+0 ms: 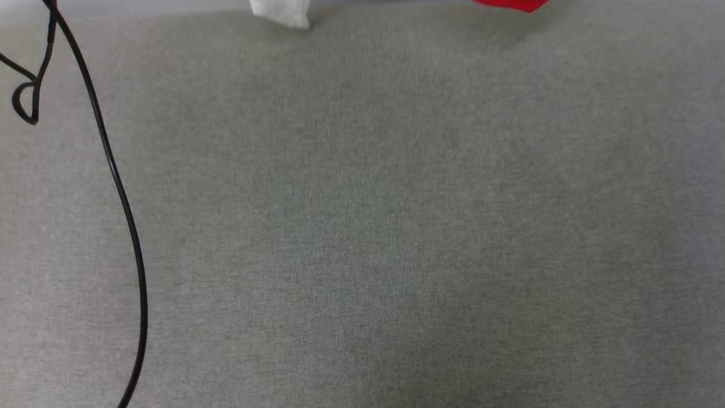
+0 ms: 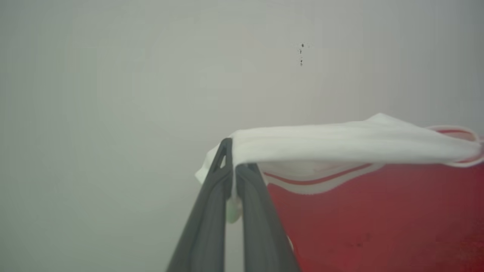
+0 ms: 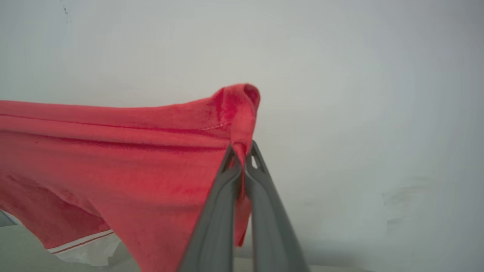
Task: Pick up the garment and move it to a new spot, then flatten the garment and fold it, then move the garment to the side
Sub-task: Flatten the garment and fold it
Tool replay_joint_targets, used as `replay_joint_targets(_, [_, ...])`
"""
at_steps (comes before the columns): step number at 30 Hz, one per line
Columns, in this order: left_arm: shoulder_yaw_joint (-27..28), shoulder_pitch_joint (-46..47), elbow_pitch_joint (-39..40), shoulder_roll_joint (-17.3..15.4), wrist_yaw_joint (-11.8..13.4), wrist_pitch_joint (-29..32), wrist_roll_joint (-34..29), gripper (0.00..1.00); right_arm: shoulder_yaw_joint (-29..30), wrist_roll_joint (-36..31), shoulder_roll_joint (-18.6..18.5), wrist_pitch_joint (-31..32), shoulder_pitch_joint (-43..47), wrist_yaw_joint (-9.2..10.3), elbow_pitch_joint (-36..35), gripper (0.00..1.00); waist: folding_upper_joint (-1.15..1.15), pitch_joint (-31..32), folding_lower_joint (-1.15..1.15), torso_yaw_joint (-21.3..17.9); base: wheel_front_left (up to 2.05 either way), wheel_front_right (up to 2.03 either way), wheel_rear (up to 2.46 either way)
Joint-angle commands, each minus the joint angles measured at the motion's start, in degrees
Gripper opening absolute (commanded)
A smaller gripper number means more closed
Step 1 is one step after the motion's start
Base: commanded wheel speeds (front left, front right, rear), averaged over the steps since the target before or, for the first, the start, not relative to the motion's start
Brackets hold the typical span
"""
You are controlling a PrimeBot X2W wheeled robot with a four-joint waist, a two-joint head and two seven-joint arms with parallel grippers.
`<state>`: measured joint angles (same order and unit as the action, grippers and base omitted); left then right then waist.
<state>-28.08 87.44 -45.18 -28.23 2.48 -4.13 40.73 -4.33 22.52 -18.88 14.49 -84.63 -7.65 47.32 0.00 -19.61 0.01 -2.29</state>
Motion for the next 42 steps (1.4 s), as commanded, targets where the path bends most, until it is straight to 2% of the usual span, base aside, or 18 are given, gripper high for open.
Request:
replay_joint_targets(1, [0.63,0.96,-1.72,-0.67,-0.10,-0.39,0.28,0.00,0.28,-0.56,-0.38,-0.41,-0.47,0.30,1.20,0.00,0.00,-3.47,-0.01,0.49,0.00,0.00,0.00])
replay_joint_targets(6, [1.08,1.04,-6.43,0.99,-1.91,-1.34,2.00,0.00,-1.37,0.25,1.47,-2.38,-0.73,0.28,3.68,0.00,0.00,-7.01,-0.01,0.96,0.00,0.00,0.00])
replay_joint_targets(12, [1.48,-4.04,-11.61,1.78,-4.95,-2.59,4.09,0.00,-5.12,3.33,2.26,-4.52,3.86,0.24,6.11,0.00,0.00,-6.99,-0.01,1.11,0.00,0.00,0.00])
replay_joint_targets(16, [1.80,-10.90,-14.31,2.52,-7.35,-3.50,6.43,0.00,-8.50,6.42,1.83,-6.72,10.84,0.24,6.16,0.00,0.00,-4.26,-0.01,1.37,0.00,0.00,0.00])
replay_joint_targets(21, [2.08,-22.87,-16.66,3.68,-8.98,-5.34,9.57,0.00,-11.64,11.51,-0.05,-10.46,23.49,0.26,4.94,0.00,0.00,0.83,-0.01,1.74,0.00,0.00,0.00])
replay_joint_targets(29, [1.88,-43.91,-16.15,4.61,-9.64,-8.41,13.14,0.00,-16.80,18.09,-2.24,-13.36,45.08,0.33,1.92,0.00,0.00,9.86,-0.01,2.57,0.00,0.00,0.00])
replay_joint_targets(35, [2.26,-57.72,-12.86,3.85,-9.60,-10.03,14.68,0.00,-17.94,20.64,-4.38,-15.22,57.27,0.48,-1.19,0.00,0.00,15.95,-0.01,3.01,0.00,0.00,0.00])
replay_joint_targets(41, [3.04,-71.34,-6.64,3.16,-6.30,-9.75,16.99,0.00,-16.88,20.86,-5.99,-16.73,68.47,0.52,-6.30,0.00,0.00,21.23,-0.01,3.06,0.00,0.00,0.00])
replay_joint_targets(42, [3.04,-71.34,-6.64,3.16,-6.30,-9.75,16.99,0.00,-16.88,20.86,-5.99,-16.73,68.47,0.52,-6.30,0.00,0.00,21.23,-0.01,3.06,0.00,0.00,0.00])
